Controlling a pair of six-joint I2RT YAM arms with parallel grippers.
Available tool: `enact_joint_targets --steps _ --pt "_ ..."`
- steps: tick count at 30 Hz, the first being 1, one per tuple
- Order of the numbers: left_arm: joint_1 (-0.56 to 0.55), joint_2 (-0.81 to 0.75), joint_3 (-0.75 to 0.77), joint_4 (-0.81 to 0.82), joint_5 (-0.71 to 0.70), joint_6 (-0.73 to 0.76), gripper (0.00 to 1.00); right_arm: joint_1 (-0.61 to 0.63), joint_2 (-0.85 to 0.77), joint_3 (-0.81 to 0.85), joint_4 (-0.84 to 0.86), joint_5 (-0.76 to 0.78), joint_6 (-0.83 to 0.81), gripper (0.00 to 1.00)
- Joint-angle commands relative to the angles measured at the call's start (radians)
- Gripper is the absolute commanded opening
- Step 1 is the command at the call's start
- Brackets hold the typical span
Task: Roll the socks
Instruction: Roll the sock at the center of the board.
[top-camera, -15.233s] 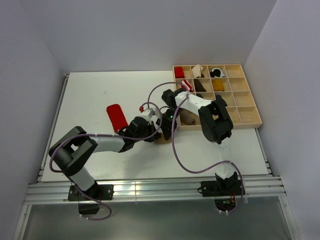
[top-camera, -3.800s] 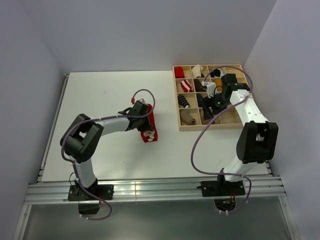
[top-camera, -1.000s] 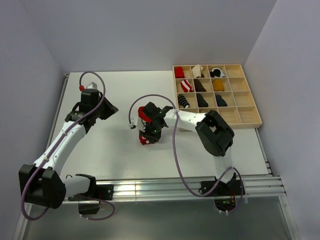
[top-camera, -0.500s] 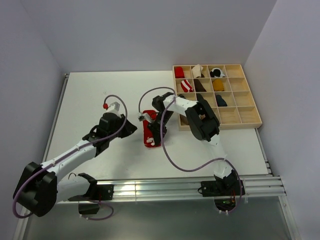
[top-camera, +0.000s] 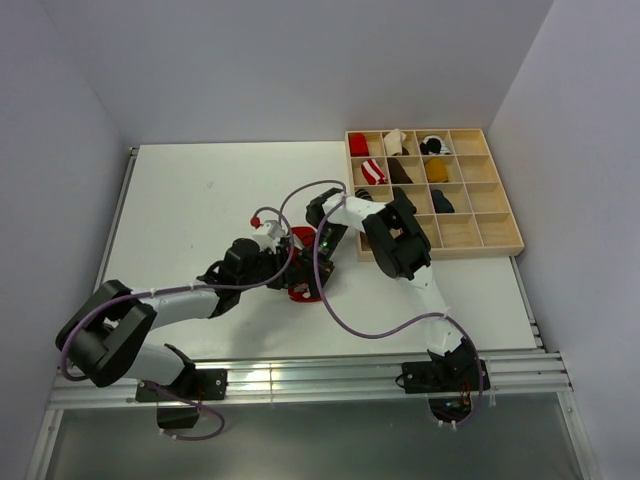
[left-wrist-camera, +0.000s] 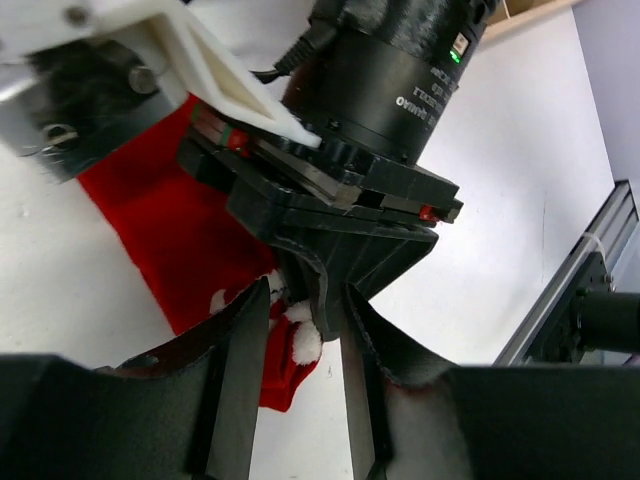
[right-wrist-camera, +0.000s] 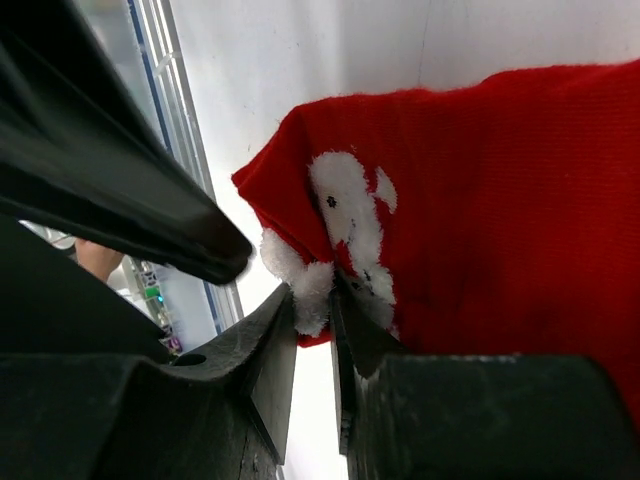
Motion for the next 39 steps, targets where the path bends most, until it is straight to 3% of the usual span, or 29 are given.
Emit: enact_joint_targets --steps 1,22,34,38,39 --pt "-0.013 0.029 0.0 0.121 0.061 0.055 0.4 -0.011 0.004 0.02 -0.107 0.001 -0.026 0.25" --pt "-0.035 0.128 -0.06 0.161 0.093 0.068 0.43 -0.055 0.038 0.049 -0.106 -0.031 0.023 0.21" --pt "-0.05 0.18 -0.008 0.067 0.034 0.081 0.42 -0.075 0.045 0.061 -0.089 -0.029 0.064 0.21" --pt "-0.05 0.197 0.019 0.008 0.014 0.062 0.32 -0.077 0.033 0.055 -0.083 -0.025 0.067 0.21" --pt "-0.05 0.201 0.027 -0.011 0.005 0.05 0.24 -0.077 0.025 0.04 -0.054 -0.013 0.084 0.21"
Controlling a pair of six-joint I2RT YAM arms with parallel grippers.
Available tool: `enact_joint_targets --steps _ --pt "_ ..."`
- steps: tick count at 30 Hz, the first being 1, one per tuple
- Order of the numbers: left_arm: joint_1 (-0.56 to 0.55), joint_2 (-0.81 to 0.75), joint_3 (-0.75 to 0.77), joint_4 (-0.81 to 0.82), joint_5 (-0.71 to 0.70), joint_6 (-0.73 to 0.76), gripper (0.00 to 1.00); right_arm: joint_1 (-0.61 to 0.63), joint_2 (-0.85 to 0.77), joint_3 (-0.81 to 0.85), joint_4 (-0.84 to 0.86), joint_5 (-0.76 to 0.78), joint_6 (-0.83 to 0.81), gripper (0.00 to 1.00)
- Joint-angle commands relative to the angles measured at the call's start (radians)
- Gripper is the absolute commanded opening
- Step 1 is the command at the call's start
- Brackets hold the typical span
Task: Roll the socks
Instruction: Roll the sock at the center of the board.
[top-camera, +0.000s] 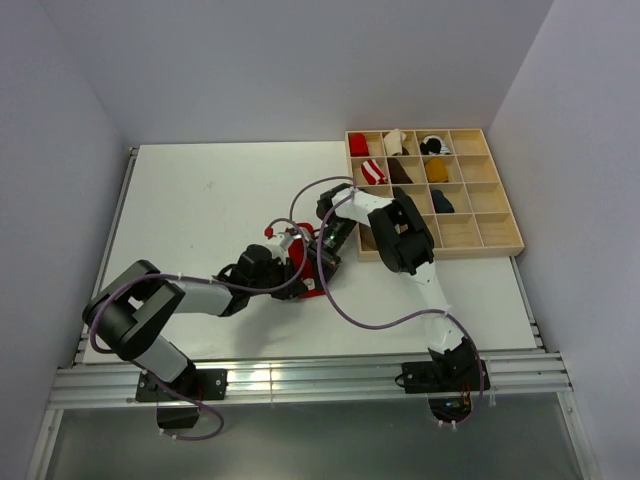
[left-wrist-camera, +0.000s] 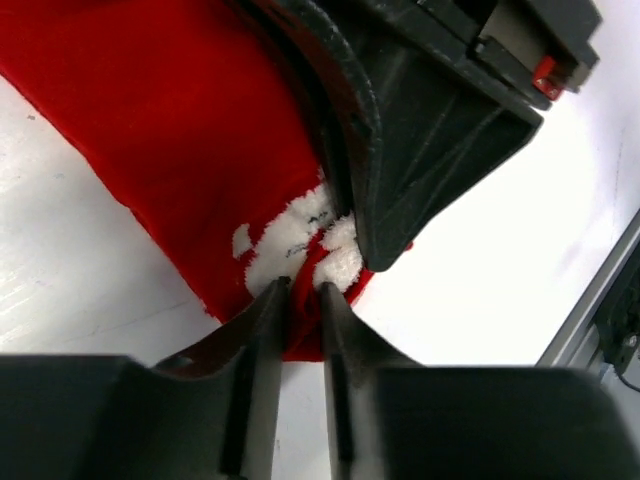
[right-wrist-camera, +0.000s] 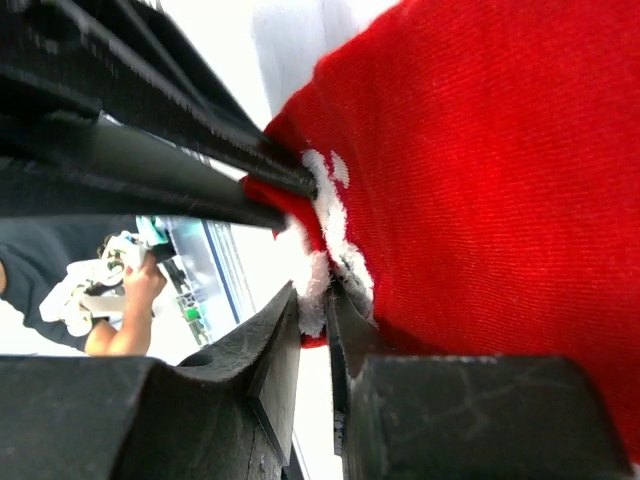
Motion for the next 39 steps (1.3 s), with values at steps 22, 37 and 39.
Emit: enact_joint_targets --steps 22,37,39 --pt "0.108 0.097 0.184 -0.588 0.264 -0.461 0.0 -0.039 -0.573 -0.487 0.718 0.362 0.25 0.49" --pt "0.19 0.201 0.176 -0.631 0.471 -0.489 0.0 0.255 -1.151 -1.08 1.173 0.589 -0.053 0.5" --pt "0.217 0.199 0.176 -0.654 0.471 -0.472 0.0 0.29 -1.168 -1.106 1.186 0.599 -0.074 0.49"
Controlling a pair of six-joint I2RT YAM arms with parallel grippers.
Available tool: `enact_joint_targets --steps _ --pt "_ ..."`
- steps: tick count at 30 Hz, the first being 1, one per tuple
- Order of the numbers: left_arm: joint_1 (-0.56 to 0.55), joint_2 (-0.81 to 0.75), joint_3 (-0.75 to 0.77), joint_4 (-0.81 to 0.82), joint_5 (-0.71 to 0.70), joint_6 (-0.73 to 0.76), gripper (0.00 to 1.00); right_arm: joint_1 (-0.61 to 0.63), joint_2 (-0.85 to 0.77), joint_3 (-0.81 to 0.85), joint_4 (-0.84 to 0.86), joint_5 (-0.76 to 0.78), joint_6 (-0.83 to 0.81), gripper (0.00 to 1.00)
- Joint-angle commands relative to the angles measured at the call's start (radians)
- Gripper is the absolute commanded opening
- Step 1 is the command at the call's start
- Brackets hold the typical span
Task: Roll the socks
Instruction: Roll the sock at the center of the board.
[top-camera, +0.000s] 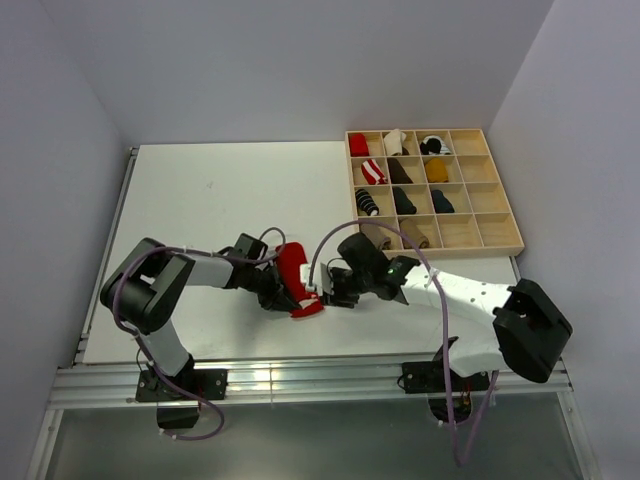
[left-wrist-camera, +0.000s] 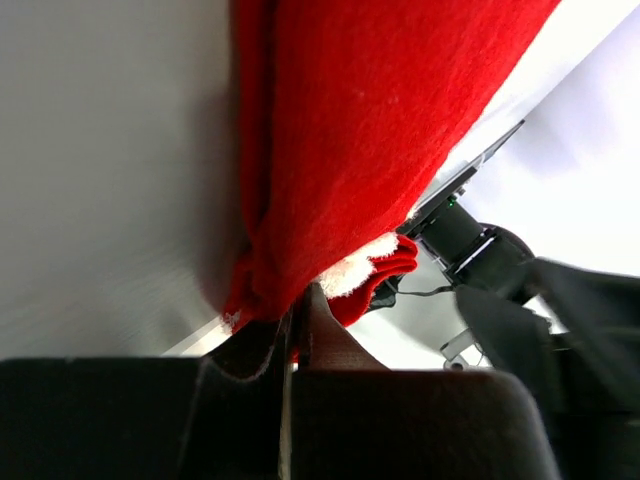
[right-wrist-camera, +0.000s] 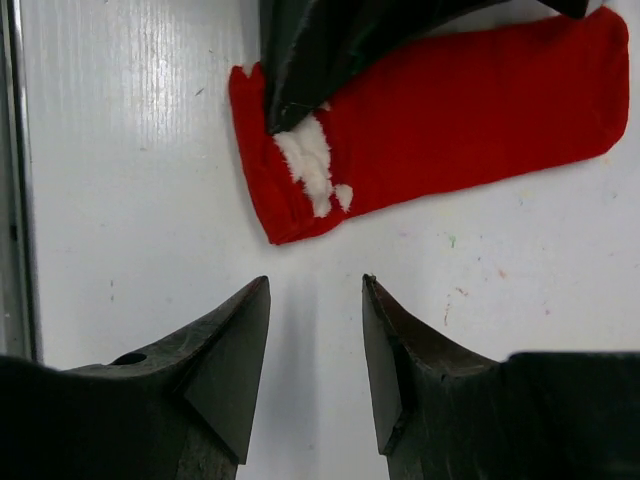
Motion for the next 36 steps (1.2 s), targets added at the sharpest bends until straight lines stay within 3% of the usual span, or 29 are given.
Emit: enact_joint_targets --steps 1,15,26,36 --pt "0.045 0.033 -0.011 -0.105 -0.011 0.026 0.0 0.071 -0.06 -0.036 0.117 0.066 -0.077 0.49" --pt "0.087 0.081 -0.012 -0.125 0.01 0.072 0.0 0.352 0.015 -0.17 0.333 0.279 -0.215 0.43" --pt "0.087 0.08 -0.026 -0.13 0.016 0.095 0.0 0.355 0.106 -0.225 0.565 0.377 -0.275 0.43" --pt "0.101 0.067 -0.034 -0.139 0.023 0.117 0.0 0.353 0.19 -0.196 0.584 0.382 -0.297 0.43"
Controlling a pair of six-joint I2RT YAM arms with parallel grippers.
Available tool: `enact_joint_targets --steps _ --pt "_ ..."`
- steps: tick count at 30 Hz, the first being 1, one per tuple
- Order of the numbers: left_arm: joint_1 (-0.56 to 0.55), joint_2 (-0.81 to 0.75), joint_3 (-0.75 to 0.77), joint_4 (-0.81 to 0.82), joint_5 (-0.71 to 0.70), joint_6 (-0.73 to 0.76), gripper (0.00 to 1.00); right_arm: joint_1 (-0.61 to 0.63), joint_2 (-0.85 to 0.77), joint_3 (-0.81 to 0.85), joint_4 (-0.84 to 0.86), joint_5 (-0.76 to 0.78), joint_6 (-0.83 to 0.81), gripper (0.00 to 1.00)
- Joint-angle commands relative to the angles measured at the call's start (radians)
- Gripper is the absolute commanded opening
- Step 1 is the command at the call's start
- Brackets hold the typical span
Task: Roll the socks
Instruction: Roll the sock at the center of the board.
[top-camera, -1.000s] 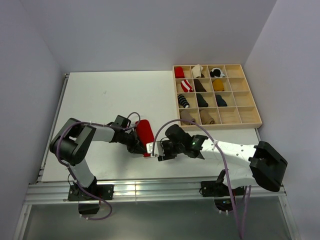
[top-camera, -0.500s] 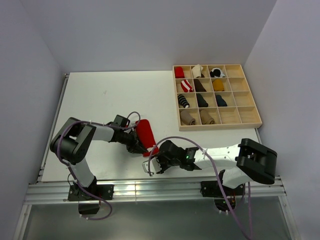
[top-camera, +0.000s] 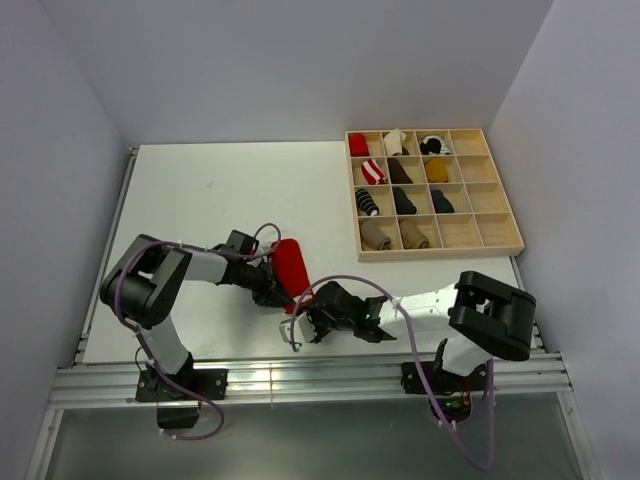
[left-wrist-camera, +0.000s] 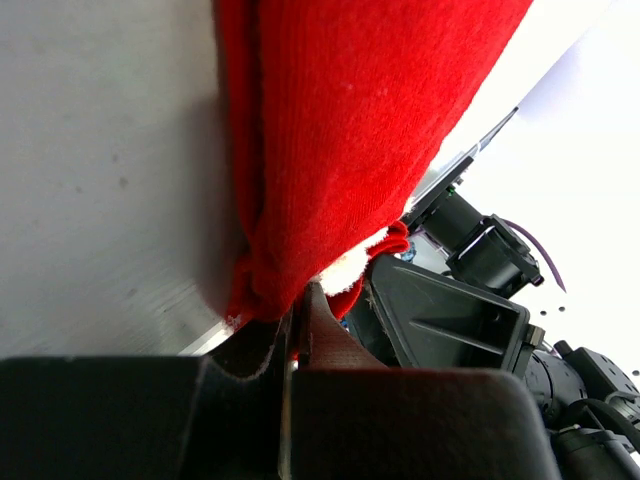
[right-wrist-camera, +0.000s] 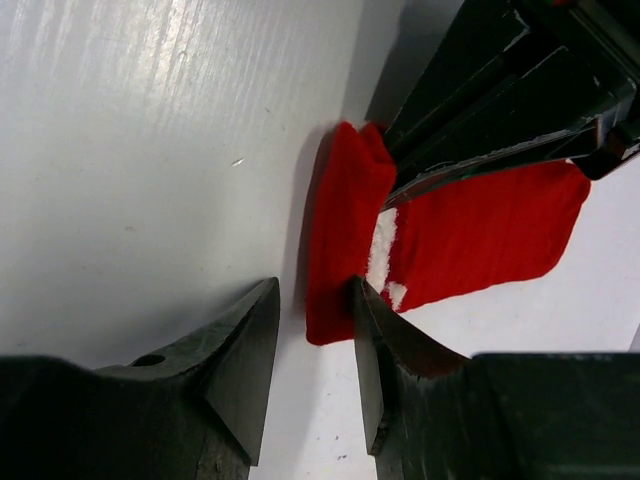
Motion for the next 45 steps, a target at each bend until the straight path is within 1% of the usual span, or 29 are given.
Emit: enact_joint_targets --steps 1,7,8,9,10,11,12,14,15,16,17,18,19,20,21,24,27,28,31,35,36,40,41,43,45 --pt "0.01 0.04 -0.042 -0.113 -0.039 -0.011 0.0 -0.001 0.022 0.02 0.054 0.007 -0.019 0.43" --pt "0.011 0.042 -0.03 -0.138 -0.033 0.025 0.0 -0.019 0.082 0.052 0.053 0.001 -0.016 0.42" --pt "0.011 0.043 -0.03 -0.138 -0.031 0.031 0.0 -0.024 0.087 0.064 0.034 -0.007 -0.015 0.41" --pt "0.011 0.042 -0.027 -0.142 -0.031 0.038 0.0 -0.025 0.093 0.072 0.02 -0.011 -0.013 0.36" --pt "0.011 0.042 -0.025 -0.144 -0.028 0.042 0.0 -0.03 0.099 0.083 0.004 -0.019 -0.009 0.35" --pt "0.013 0.039 -0.025 -0.145 -0.028 0.047 0.0 -0.031 0.104 0.11 -0.05 -0.034 -0.006 0.33" --pt "0.013 0.037 -0.021 -0.153 -0.037 0.051 0.0 -0.034 0.113 0.124 -0.082 -0.049 -0.001 0.28" --pt "0.016 0.026 -0.016 -0.159 -0.039 0.061 0.0 -0.054 0.117 0.167 -0.174 -0.092 0.013 0.24" --pt "0.017 0.023 -0.012 -0.158 -0.039 0.064 0.01 -0.062 0.127 0.182 -0.208 -0.105 0.016 0.2" --pt "0.019 0.014 -0.007 -0.167 -0.043 0.067 0.01 -0.068 0.131 0.199 -0.24 -0.118 0.024 0.18" --pt "0.022 0.01 0.001 -0.175 -0.051 0.077 0.03 -0.082 0.136 0.231 -0.312 -0.138 0.03 0.17" --pt "0.022 0.003 0.016 -0.188 -0.06 0.085 0.04 -0.09 0.146 0.251 -0.352 -0.18 0.036 0.16" --pt "0.024 -0.012 0.021 -0.199 -0.083 0.088 0.06 -0.096 0.153 0.294 -0.396 -0.209 0.048 0.15" --pt "0.025 -0.021 0.024 -0.202 -0.094 0.084 0.09 -0.115 0.159 0.319 -0.48 -0.238 0.056 0.15" --pt "0.027 -0.05 0.024 -0.201 -0.108 0.078 0.11 -0.126 0.174 0.343 -0.528 -0.299 0.062 0.15" --pt "0.033 -0.105 0.025 -0.192 -0.16 0.068 0.19 -0.155 0.202 0.434 -0.657 -0.379 0.079 0.14" --pt "0.04 -0.157 0.021 -0.184 -0.224 0.058 0.24 -0.169 0.255 0.524 -0.78 -0.422 0.088 0.15" --pt "0.044 -0.17 0.019 -0.182 -0.243 0.05 0.27 -0.177 0.275 0.581 -0.852 -0.444 0.087 0.14" --pt "0.053 -0.217 0.004 -0.158 -0.295 0.029 0.28 -0.215 0.335 0.673 -0.962 -0.525 0.091 0.15" --pt "0.068 -0.305 -0.054 -0.096 -0.37 0.002 0.31 -0.254 0.433 0.776 -1.076 -0.592 0.094 0.15" --pt "0.073 -0.344 -0.062 -0.087 -0.416 0.001 0.31 -0.258 0.452 0.82 -1.102 -0.605 0.096 0.15" --pt "0.082 -0.492 -0.14 -0.044 -0.511 -0.053 0.32 -0.3 0.533 0.923 -1.228 -0.681 0.093 0.16" --pt "0.083 -0.551 -0.172 -0.032 -0.523 -0.054 0.32 -0.306 0.57 0.946 -1.251 -0.704 0.091 0.16" --pt "0.085 -0.604 -0.188 -0.04 -0.591 -0.044 0.32 -0.321 0.61 1.021 -1.332 -0.735 0.076 0.17" --pt "0.083 -0.679 -0.202 -0.038 -0.625 -0.024 0.32 -0.346 0.671 1.095 -1.381 -0.775 0.065 0.17"
